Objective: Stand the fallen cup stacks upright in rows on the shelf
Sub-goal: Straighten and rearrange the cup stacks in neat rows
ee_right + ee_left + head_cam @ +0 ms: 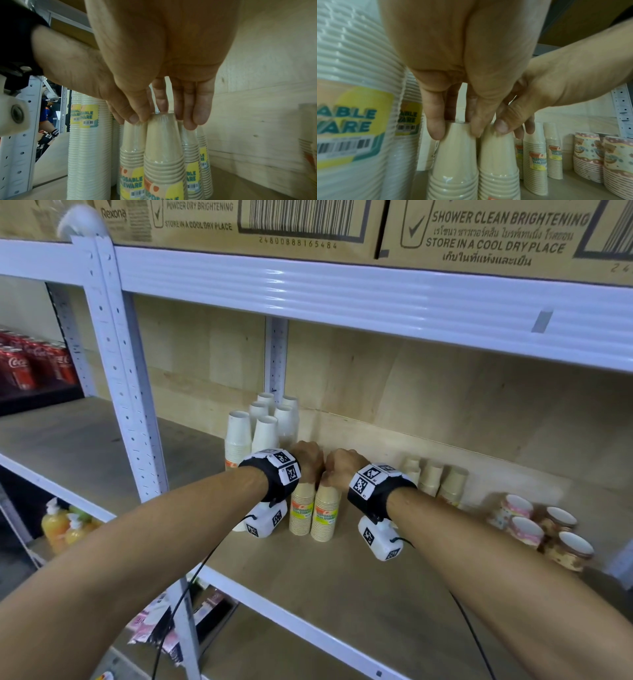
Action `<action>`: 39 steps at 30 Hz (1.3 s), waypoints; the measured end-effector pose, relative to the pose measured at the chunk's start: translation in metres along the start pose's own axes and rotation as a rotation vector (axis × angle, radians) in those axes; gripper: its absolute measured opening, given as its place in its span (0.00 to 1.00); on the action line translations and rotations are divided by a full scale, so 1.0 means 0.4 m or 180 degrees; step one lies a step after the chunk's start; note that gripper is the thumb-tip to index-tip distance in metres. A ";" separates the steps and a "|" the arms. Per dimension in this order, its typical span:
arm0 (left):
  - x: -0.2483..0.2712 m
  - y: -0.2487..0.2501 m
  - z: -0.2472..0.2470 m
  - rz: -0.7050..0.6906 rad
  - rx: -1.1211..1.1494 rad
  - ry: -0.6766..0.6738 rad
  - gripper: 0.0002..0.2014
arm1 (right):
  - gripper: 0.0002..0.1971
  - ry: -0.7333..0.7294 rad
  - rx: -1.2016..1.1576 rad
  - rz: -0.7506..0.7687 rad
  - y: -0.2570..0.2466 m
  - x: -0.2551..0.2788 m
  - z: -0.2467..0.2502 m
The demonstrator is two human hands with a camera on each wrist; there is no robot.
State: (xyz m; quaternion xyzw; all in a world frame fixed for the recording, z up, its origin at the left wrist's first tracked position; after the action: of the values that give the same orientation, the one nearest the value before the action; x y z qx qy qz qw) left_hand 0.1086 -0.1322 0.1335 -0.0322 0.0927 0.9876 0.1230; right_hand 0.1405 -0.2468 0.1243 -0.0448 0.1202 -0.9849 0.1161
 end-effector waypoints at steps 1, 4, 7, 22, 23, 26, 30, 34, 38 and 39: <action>0.002 -0.002 -0.001 -0.0002 0.0001 0.0036 0.17 | 0.11 0.0005 -0.0012 0.0023 0.002 0.002 0.000; 0.003 -0.004 -0.002 -0.0017 0.0043 0.0091 0.16 | 0.11 0.0021 -0.0063 0.0073 0.004 0.008 -0.003; 0.006 -0.008 -0.004 -0.0038 0.0048 0.0052 0.16 | 0.11 0.0070 -0.0121 0.0087 0.002 0.013 -0.004; -0.018 0.033 0.022 -0.0114 0.0016 -0.0448 0.16 | 0.13 0.0147 -0.0393 0.0032 0.040 0.047 0.014; -0.024 0.041 0.024 -0.0127 0.0051 -0.0504 0.16 | 0.14 0.0149 -0.0405 0.0003 0.050 0.050 0.019; -0.042 0.074 0.029 -0.0274 0.0112 -0.0593 0.16 | 0.14 0.0169 -0.0356 -0.0083 0.084 0.058 0.039; -0.068 0.125 0.034 -0.0532 0.0242 -0.0599 0.16 | 0.16 0.0145 -0.0330 -0.0226 0.143 0.072 0.072; -0.098 0.187 0.032 -0.0708 0.0307 -0.0559 0.16 | 0.16 0.0198 -0.0296 -0.0421 0.216 0.091 0.108; -0.135 0.253 0.022 -0.0852 0.0347 -0.0465 0.15 | 0.15 0.0281 -0.0189 -0.0702 0.294 0.111 0.142; -0.145 0.270 0.019 -0.0902 0.0354 -0.0430 0.15 | 0.14 0.0282 -0.0189 -0.0756 0.314 0.115 0.148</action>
State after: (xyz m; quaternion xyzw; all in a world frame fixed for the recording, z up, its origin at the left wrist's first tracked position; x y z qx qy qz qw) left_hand 0.1376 -0.2473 0.1647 0.0284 0.1332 0.9536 0.2686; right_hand 0.1303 -0.3896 0.1534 -0.0186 0.1482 -0.9887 -0.0082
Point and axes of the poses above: each hand's wrist, its own x-axis away from the middle knuckle, its own z-axis out of the back of the hand, y = z × x, the point moved 1 cm from there along -x, towards the middle knuckle, and after that the axes turned 12 degrees about -z, right-handed, at the moved point
